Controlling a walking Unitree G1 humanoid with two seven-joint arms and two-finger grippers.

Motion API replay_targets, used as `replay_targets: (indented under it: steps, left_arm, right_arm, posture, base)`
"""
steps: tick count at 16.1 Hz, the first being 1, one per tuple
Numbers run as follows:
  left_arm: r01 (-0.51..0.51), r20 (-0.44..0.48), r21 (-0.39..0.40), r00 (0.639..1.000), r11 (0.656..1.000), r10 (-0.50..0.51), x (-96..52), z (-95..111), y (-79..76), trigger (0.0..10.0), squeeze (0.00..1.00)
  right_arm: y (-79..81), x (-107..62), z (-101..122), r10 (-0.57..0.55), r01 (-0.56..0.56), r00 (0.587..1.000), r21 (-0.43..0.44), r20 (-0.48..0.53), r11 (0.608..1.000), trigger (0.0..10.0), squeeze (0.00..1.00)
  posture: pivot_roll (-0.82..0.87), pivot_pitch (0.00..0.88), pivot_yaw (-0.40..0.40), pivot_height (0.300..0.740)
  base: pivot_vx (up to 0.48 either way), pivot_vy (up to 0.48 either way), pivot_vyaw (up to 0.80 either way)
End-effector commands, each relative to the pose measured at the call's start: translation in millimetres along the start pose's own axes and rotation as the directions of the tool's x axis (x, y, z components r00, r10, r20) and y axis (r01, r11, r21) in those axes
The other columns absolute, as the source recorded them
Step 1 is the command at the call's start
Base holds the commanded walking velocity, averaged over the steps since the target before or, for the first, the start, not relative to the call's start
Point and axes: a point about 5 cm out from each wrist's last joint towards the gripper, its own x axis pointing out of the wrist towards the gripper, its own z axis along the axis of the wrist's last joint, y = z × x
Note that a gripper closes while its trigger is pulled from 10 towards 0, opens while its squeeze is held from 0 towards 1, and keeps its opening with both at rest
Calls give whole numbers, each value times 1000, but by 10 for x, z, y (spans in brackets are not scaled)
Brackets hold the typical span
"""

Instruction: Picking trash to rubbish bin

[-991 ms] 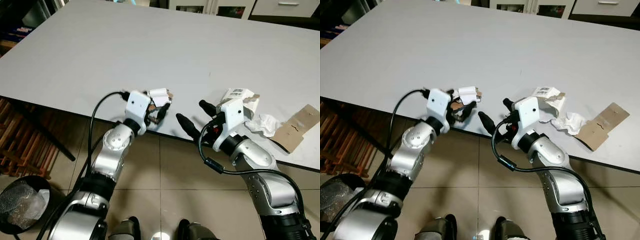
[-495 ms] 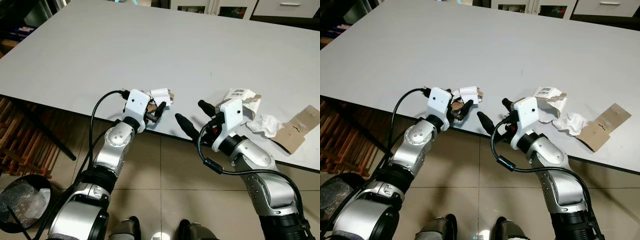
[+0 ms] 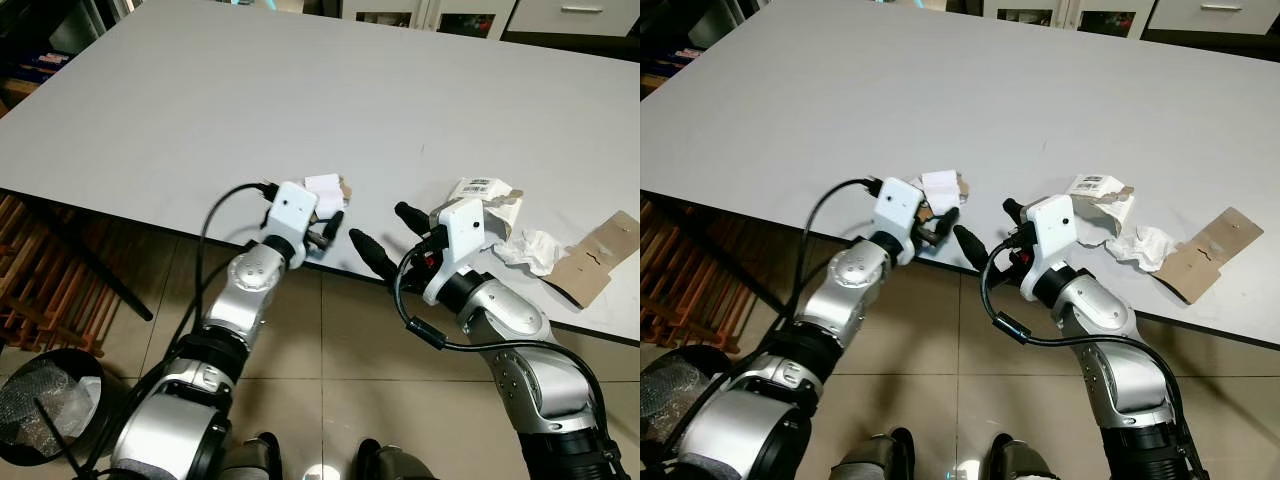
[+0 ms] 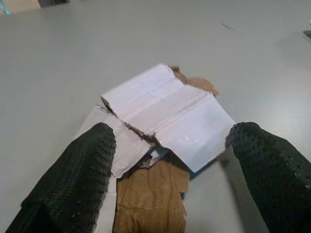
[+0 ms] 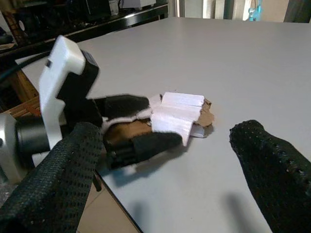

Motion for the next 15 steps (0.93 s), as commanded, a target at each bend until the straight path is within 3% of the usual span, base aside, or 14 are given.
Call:
replay_targets:
  steps: [1,6,9,10,15]
  left_arm:
    - [9,-23,3,1000,1000,-9,7,-22,-43,10000,0]
    - [-50,-11,89,999,995,52,32,65,-38,10000,0]
    - [-108,-42,106,993,989,113,34,49,29,10000,0]
    - [-160,-58,151,984,976,170,24,33,87,10000,0]
    - [-237,-106,165,961,957,256,10,-12,178,10000,0]
  right_arm:
    - [49,-16,-6,15,-15,1000,18,-2,1000,10000,0]
    - [65,-17,-12,17,-17,1000,25,-2,1000,10000,0]
    - [63,-19,-20,15,-15,1000,29,-4,999,10000,0]
    - [67,-18,-21,16,-16,1000,31,-3,999,10000,0]
    - [64,-16,-10,17,-17,1000,29,-1,999,10000,0]
  posture:
    - [-83,193,18,740]
    - [-84,195,20,740]
    - [-84,195,20,740]
    - [-83,195,20,740]
    - [-85,194,19,740]
  base:
    - [0,0,0]
    - [0,0,0]
    - [0,0,0]
    - [0,0,0]
    - [0,0,0]
